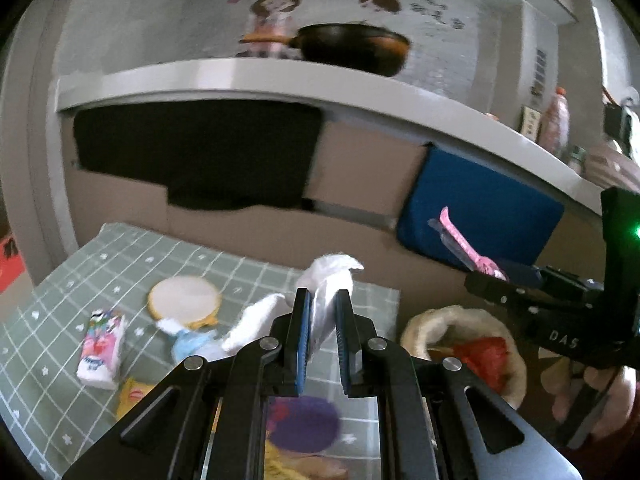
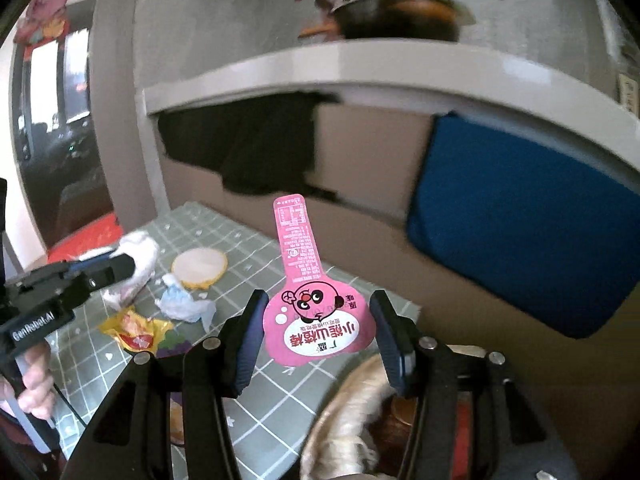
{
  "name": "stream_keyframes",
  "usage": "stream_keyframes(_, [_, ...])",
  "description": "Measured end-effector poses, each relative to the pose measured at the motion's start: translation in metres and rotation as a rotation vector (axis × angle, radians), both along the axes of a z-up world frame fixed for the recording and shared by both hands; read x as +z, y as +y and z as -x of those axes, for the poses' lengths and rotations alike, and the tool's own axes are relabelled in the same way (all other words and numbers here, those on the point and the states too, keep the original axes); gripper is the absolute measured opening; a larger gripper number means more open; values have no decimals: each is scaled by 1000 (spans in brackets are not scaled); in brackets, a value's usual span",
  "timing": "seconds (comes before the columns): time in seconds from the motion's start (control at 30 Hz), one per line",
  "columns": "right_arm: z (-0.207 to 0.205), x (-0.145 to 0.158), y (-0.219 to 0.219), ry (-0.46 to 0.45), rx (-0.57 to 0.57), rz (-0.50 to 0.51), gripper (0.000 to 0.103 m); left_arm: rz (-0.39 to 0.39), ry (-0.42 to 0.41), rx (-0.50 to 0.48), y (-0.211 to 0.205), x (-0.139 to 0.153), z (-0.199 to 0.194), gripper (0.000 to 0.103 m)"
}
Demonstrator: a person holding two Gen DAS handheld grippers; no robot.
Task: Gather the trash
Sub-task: 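Lift the white tissue with the left tool while the right tool grasps the pink wrapper, then open both grippers over the bin to drop the tissue and pink wrapper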
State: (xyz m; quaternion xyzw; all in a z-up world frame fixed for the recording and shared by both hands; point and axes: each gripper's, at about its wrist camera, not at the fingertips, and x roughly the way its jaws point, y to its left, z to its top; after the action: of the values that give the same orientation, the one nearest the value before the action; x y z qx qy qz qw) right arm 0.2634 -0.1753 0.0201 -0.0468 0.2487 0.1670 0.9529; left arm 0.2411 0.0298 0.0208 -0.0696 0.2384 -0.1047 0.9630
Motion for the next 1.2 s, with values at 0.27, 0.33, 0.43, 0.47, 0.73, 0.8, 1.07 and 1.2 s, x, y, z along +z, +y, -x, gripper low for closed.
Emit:
stream_keyframes(0.27, [33,19,-45,-66,-89,-30,49,-38,-54,-113,-67,16,7,13])
stream_keyframes(0.33, [39,21,-56,-74,-110,-39,49,-47,-78,-132,-80,20,10,13])
stream_keyframes(0.43, [42,20,-68,-75,-135,-50,49,-59,-108,-150,-97,23,13,13])
stream_keyframes(0.47, [42,18,-72,-74,-141,-55,49,-60,-112,-156,-102,23,13,13])
stream_keyframes(0.73, [46,5,-103,-57,-200,-74,49,-25,-80,-229,-132,11,7,13])
stream_keyframes(0.8, [47,0,-111,-50,-212,-79,49,-17,-63,-245,-137,5,4,13])
stream_keyframes(1.07, [37,-30,-128,10,-236,-107,49,-7,34,-309,-156,-27,-14,13])
stream_keyframes(1.2, [29,-48,-137,52,-244,-129,49,-3,96,-316,-162,-47,-27,13])
